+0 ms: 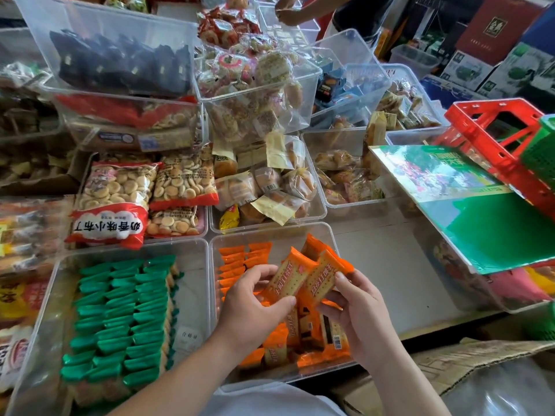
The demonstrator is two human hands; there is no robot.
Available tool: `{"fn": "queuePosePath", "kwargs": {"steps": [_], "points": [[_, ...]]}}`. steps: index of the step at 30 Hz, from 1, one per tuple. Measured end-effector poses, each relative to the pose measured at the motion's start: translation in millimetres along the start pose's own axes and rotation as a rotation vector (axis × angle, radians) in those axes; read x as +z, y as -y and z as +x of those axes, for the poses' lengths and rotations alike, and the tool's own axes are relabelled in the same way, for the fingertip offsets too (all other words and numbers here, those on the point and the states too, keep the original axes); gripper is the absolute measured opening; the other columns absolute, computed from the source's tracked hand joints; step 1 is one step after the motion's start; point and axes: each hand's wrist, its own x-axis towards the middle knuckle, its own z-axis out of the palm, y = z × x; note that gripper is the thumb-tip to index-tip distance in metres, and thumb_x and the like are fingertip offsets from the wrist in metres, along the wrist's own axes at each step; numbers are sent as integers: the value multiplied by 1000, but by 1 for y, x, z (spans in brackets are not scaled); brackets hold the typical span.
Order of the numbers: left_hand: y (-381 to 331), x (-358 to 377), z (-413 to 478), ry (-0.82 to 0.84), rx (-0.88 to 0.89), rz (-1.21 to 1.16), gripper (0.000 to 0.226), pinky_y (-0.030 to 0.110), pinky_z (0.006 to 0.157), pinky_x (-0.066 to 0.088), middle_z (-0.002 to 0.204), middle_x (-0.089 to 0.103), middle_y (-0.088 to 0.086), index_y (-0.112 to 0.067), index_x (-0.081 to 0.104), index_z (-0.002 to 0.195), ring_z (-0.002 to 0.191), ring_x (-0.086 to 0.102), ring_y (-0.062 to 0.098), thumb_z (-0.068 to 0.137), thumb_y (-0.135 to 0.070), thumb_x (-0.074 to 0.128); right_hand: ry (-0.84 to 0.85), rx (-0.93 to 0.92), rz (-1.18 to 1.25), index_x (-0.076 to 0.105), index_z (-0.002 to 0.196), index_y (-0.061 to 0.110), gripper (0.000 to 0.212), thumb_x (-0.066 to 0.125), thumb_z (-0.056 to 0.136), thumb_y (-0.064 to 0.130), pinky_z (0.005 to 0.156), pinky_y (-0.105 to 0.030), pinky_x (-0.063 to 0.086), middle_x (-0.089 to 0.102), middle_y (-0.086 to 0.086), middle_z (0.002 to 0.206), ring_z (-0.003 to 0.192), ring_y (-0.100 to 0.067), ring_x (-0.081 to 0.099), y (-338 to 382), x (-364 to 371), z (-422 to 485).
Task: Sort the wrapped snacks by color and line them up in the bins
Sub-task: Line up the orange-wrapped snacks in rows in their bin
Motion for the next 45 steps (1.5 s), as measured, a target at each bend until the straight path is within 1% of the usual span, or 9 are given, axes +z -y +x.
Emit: {"fn": "queuePosePath", "kwargs": {"steps": [4,9,17,22,29,33,38,42,45], "points": [[4,-1,1,27,-74,-64,49,33,81,62,104,72,-14,-39,64,114,95,67,1,76,-30,92,-15,10,-49,68,121,12,22,53,108,20,70,-33,62,79,-13,105,95,-26,78,0,-3,2],[6,0,2,105,-165,-135,69,28,83,63,113,72,-11,-36,62,131,98,67,-4,71,-33,97,-59,19,-68,66,122,13,19,54,108,20,89,-53,62,79,-15,106,99,-33,77,2,-6,4],[-6,0,2,88,-265,-340,44,37,87,63,105,74,-6,-33,64,113,101,71,13,80,-16,88,-209,-3,-176,66,108,12,15,67,94,7,84,-44,65,79,-11,99,90,-24,78,-5,1,5],[-11,10,-1,68,-306,-348,38,25,79,60,96,78,-5,-22,68,109,87,74,6,79,-26,91,-72,22,52,63,121,16,39,66,91,-8,79,-38,64,76,-16,107,96,-28,78,-6,12,1],[-15,12,-1,107,-289,-400,30,34,88,61,102,80,-11,-26,75,112,96,75,7,87,-41,81,-102,116,10,69,103,4,14,73,90,2,79,-38,61,77,-19,99,86,-27,73,-18,14,2],[-18,12,1,174,-247,-413,23,21,83,60,105,80,-12,-26,73,116,99,75,6,94,-30,75,-32,138,-10,67,110,5,20,71,91,0,78,-37,60,77,-20,105,94,-30,76,-24,11,6],[-3,12,4,218,-177,-234,41,17,82,56,101,77,-17,-35,71,118,96,71,2,81,-31,90,48,18,-316,63,130,31,50,83,85,36,93,-42,62,79,3,110,102,-14,75,-12,4,19],[4,10,23,215,-115,-57,47,21,82,57,98,72,-20,-47,68,116,93,68,0,76,-42,92,127,-18,-435,60,136,34,63,89,82,24,90,-45,63,77,1,111,103,-16,75,3,-1,43],[6,4,43,231,-93,32,54,27,86,57,101,70,-21,-46,66,116,96,67,-1,71,-44,94,210,-82,-629,69,121,39,44,86,85,19,89,-40,63,78,3,105,98,-15,75,16,2,63]]}}
